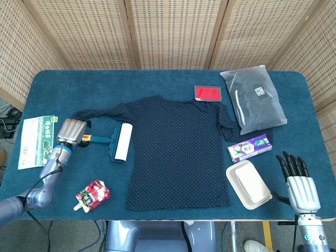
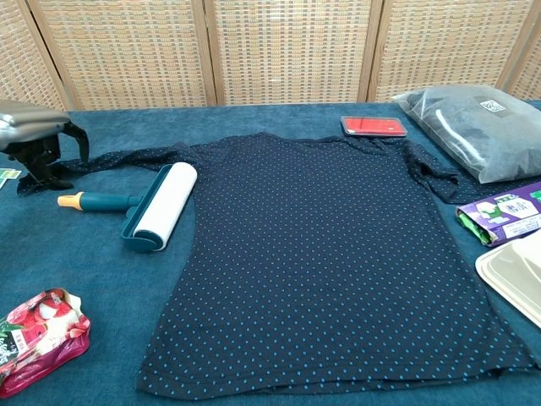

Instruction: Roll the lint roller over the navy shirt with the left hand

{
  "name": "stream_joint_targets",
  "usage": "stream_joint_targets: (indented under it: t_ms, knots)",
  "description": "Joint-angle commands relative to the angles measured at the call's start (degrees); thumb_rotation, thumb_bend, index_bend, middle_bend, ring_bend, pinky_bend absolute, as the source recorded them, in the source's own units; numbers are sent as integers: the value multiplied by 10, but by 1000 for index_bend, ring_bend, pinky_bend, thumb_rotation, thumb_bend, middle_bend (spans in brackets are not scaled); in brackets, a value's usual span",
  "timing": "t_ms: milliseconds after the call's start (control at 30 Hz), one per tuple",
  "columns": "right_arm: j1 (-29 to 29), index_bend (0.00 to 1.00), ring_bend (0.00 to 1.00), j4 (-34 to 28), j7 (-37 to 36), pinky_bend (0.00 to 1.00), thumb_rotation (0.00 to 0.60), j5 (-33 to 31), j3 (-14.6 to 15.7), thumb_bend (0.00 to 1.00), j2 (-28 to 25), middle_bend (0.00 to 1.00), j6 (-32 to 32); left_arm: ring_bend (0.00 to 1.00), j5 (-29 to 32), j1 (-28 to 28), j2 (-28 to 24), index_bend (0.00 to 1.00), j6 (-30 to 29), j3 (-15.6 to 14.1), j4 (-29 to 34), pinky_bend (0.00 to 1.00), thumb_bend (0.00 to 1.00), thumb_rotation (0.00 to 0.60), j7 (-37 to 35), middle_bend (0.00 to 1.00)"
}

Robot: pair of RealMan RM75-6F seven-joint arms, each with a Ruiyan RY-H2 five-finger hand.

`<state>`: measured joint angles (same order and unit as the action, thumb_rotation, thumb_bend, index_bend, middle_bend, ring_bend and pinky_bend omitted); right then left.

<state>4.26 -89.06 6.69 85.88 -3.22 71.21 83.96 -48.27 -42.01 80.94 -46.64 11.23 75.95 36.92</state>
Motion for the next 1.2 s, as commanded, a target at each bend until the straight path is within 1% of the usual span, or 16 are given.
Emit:
stream_joint_targets:
  t_ms: [33, 133, 300, 633, 767, 1100, 1167, 1200]
  knots:
    - [0, 0, 0, 3, -1, 0, 600, -3, -1, 131, 1, 0, -1, 735, 1, -15, 23, 368, 2, -10, -24, 685, 224, 600, 7, 894]
    - [0, 0, 0, 6, -3, 0, 600, -4, -2, 131, 2, 0, 1, 735, -1, -24, 45, 379, 0, -14, -47, 685, 224, 600, 3, 894]
    - [-1, 0, 0, 8, -7, 0, 600, -5, -5, 130, 2, 0, 6, 735, 2, -35, 64, 387, 8, -23, -74, 685, 224, 600, 5, 894]
    - [-1, 0, 0, 13, -13, 0, 600, -10, -7, 128, 1, 0, 5, 735, 6, -46, 83, 401, 21, -35, -104, 685, 224, 600, 6, 894]
    - [-1, 0, 0, 14, -13, 0, 600, -11, -7, 129, 2, 0, 4, 734, 12, -52, 92, 406, 30, -35, -119, 685, 224, 600, 2, 894]
    - [-1, 0, 0, 17, -13, 0, 600, -13, -8, 128, 4, 0, 4, 735, 12, -66, 125, 424, 47, -43, -158, 685, 224, 600, -2, 894]
    - [-1, 0, 0, 17, -13, 0, 600, -13, -8, 128, 4, 0, 5, 735, 13, -69, 131, 434, 49, -44, -165, 685, 233, 600, 0, 894]
    - [-1, 0, 0, 17, -14, 0, 600, -13, -8, 128, 4, 0, 5, 735, 13, -70, 134, 444, 49, -45, -169, 685, 257, 600, 1, 894]
